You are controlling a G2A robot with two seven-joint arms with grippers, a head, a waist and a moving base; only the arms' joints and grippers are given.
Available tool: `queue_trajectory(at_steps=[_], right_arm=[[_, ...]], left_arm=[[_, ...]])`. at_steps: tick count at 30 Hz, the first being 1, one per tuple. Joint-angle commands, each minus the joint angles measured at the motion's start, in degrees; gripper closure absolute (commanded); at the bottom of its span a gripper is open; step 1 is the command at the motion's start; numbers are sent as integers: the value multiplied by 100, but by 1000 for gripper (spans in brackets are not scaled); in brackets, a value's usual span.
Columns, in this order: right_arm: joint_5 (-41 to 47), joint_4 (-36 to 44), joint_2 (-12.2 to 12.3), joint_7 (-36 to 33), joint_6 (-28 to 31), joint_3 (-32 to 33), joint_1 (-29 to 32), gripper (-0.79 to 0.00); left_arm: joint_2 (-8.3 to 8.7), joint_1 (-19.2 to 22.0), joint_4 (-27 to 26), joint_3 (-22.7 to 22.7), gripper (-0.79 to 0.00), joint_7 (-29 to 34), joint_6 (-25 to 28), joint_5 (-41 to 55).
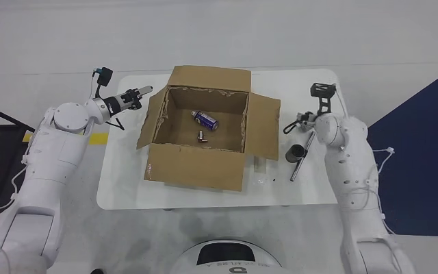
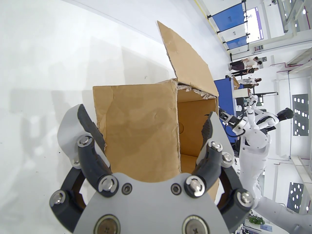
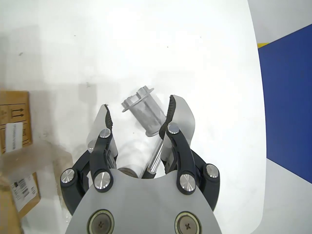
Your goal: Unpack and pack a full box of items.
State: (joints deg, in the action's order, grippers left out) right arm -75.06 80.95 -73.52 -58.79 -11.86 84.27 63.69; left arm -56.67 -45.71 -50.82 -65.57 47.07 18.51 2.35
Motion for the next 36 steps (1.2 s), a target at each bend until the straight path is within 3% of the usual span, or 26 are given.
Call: queue_trajectory(at_steps=[1,19,21,22,23,24,29,36], right_arm=[[-49,-262,-7,-52,33,-74,-164,-379],[-101,-1665,-124,-438,245,-716,-1031,-339],[-60,-1746,-146,-487,259,-794,-1088,-296],[-44,-1775,-154,-497,245,-819,-1109,-215],[-10,-1767,-163,-482,229,-833,-1122,0],[49,-1725,-168,-447,216,-827,-1108,0],[547,-743,-114,35,305,-417,-596,0],[1107,1914,-18,885,315,374,968,0]], left_arm=[[0,0,0,0,-785,0,0,0],[0,0,0,0,-785,0,0,0],[0,0,0,0,-785,0,0,0],[0,0,0,0,-785,0,0,0],[0,0,0,0,-785,0,0,0],[0,0,0,0,-785,0,0,0],[0,0,0,0,-785,0,0,0],[0,0,0,0,-785,0,0,0]])
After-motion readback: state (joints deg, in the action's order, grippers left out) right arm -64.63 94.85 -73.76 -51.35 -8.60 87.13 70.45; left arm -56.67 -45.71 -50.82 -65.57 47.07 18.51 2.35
